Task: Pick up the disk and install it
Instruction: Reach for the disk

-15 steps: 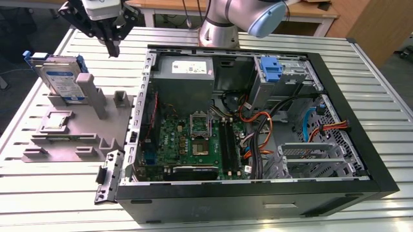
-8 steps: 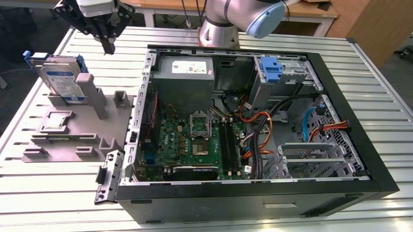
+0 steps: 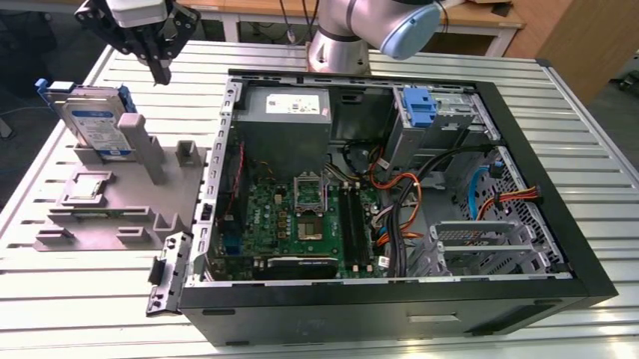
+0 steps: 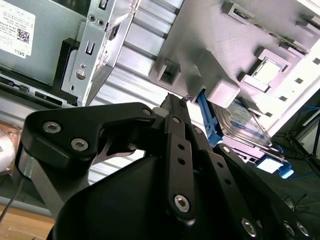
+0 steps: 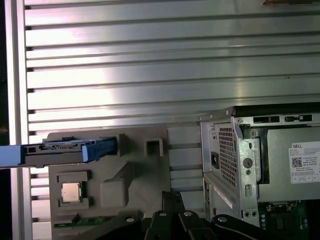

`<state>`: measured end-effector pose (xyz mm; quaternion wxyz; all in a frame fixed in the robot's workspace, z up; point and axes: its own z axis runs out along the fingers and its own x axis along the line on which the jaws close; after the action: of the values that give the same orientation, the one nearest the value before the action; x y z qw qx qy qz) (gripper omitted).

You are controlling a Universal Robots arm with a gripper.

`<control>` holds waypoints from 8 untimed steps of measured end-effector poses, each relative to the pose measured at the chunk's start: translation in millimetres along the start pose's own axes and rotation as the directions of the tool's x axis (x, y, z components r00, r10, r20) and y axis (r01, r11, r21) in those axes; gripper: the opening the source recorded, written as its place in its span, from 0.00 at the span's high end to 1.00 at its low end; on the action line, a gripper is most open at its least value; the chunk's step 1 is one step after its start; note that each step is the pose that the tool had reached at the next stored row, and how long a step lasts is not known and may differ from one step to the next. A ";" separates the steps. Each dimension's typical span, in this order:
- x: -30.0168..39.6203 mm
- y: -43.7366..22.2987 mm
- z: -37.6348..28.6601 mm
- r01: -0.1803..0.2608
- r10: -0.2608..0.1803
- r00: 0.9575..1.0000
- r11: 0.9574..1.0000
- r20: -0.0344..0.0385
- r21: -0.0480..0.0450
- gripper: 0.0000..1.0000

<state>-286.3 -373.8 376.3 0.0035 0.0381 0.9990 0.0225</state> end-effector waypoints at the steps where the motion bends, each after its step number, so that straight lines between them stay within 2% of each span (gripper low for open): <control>1: 0.1 0.0 0.2 0.000 0.000 1.000 1.000 0.000 0.000 0.90; 5: 0.4 0.0 0.2 0.000 0.000 1.000 1.000 0.000 0.000 0.90; 6: 3.5 -0.3 0.2 0.000 0.000 1.000 1.000 0.000 0.000 0.90; 8: 4.9 -0.4 0.2 0.000 0.000 1.000 1.000 0.000 0.000 0.90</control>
<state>-291.2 -373.8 376.0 0.0035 0.0381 0.9990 0.0225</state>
